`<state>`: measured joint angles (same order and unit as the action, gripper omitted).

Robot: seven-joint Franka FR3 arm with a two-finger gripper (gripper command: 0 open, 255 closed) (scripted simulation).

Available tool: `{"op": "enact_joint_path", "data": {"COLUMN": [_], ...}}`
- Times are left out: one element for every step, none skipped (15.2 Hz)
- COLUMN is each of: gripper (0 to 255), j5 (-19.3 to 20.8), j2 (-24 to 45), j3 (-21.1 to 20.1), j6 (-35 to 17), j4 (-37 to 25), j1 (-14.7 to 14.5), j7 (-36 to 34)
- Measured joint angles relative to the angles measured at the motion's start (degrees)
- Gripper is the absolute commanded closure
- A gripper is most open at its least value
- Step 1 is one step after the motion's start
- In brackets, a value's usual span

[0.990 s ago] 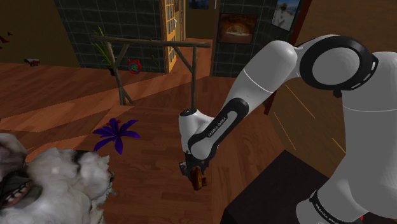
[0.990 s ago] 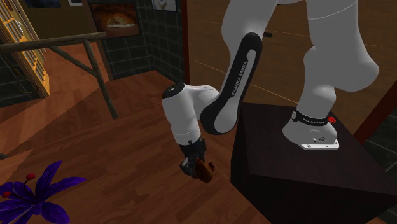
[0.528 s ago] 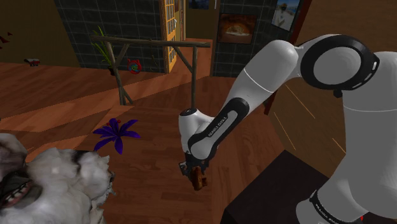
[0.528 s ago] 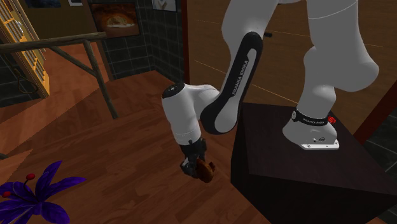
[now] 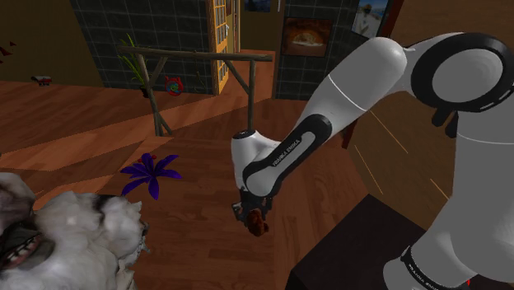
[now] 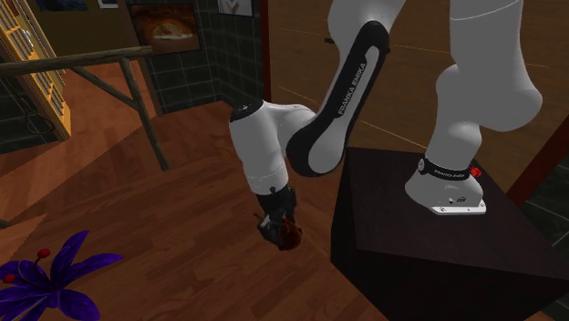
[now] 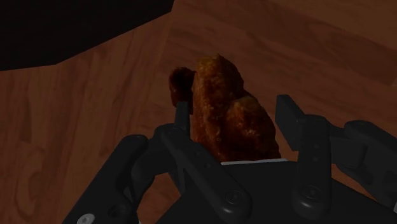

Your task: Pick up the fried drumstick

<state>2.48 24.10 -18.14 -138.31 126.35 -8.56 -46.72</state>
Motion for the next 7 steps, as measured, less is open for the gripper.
{"op": "enact_joint_path", "data": {"gripper": [255, 255, 255, 255, 255, 255, 255], "j5": [-0.2, -0.5, -0.8, -1.0, -1.3, -1.5, -1.6], "j2": [-0.6, -1.2, -2.0, -2.7, -3.4, -3.9, -4.3], "j3": [-0.2, -0.3, -0.5, -0.7, -0.8, -0.9, -1.0], "j6": [0.5, 1.1, 1.9, 2.4, 3.1, 3.6, 4.0], "j4": [0.0, 0.1, 0.1, 0.2, 0.2, 0.2, 0.1], "j1": [0.1, 0.2, 0.3, 0.5, 0.6, 0.7, 0.8], "j7": [0.0, 0.2, 0.3, 0.5, 0.6, 0.7, 0.8]}}
